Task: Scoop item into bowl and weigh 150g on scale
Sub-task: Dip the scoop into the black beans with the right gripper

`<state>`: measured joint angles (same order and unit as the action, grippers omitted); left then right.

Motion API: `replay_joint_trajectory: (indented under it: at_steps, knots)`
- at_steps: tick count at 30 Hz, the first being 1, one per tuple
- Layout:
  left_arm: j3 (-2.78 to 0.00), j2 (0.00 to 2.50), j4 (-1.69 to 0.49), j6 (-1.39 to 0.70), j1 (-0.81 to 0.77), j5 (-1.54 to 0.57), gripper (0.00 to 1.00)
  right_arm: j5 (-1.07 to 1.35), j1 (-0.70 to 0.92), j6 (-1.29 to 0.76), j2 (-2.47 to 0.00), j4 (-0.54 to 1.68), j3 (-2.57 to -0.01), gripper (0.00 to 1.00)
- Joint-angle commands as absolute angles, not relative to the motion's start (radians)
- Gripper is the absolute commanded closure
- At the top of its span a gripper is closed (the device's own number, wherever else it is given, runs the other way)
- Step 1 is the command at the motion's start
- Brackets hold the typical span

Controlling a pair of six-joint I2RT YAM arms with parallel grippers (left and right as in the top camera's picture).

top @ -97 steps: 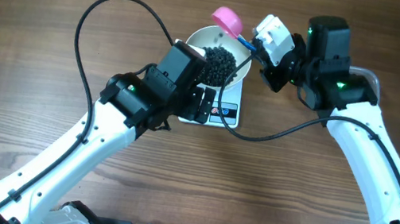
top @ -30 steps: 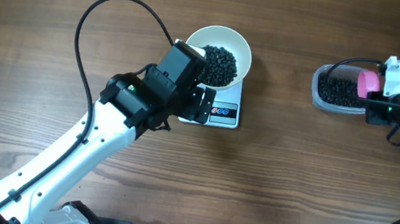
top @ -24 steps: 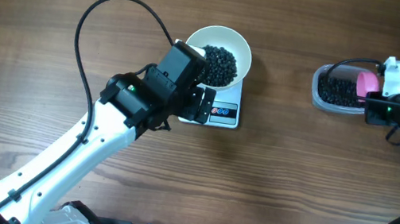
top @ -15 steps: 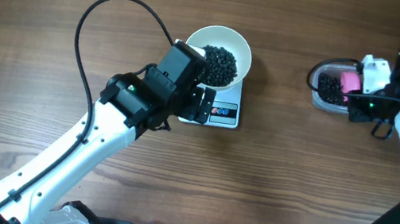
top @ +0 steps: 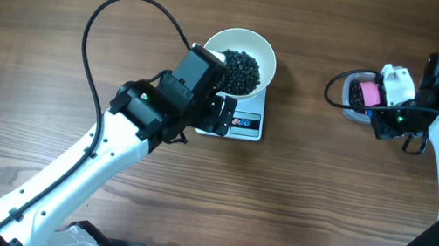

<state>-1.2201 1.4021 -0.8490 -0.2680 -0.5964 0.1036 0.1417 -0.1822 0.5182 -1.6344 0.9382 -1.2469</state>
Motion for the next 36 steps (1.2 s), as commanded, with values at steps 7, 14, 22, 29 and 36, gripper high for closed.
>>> replay_joint_trajectory:
  at_steps: [7,14,22,29,36]
  knots:
    - [-1.214,1.388,-0.849,-0.277,-0.600,0.095,0.00,0.236,-0.182,0.573,-1.653,0.966,-1.250,0.96]
    - [-1.214,1.388,-0.849,-0.277,-0.600,0.095,0.00,0.361,-0.260,0.570,-1.653,0.982,-1.250,0.96]
    - [-1.214,1.388,-0.849,-0.277,-0.600,0.095,0.00,0.443,-0.296,0.536,-1.663,0.991,-1.250,0.96]
    - [-1.214,1.388,-0.849,-0.277,-0.600,0.095,0.00,0.448,-0.296,0.462,-1.723,0.983,-1.250,0.96]
    - [-1.214,1.388,-0.849,-0.277,-0.600,0.095,0.00,0.492,-0.296,0.420,-1.724,0.978,-1.250,0.96]
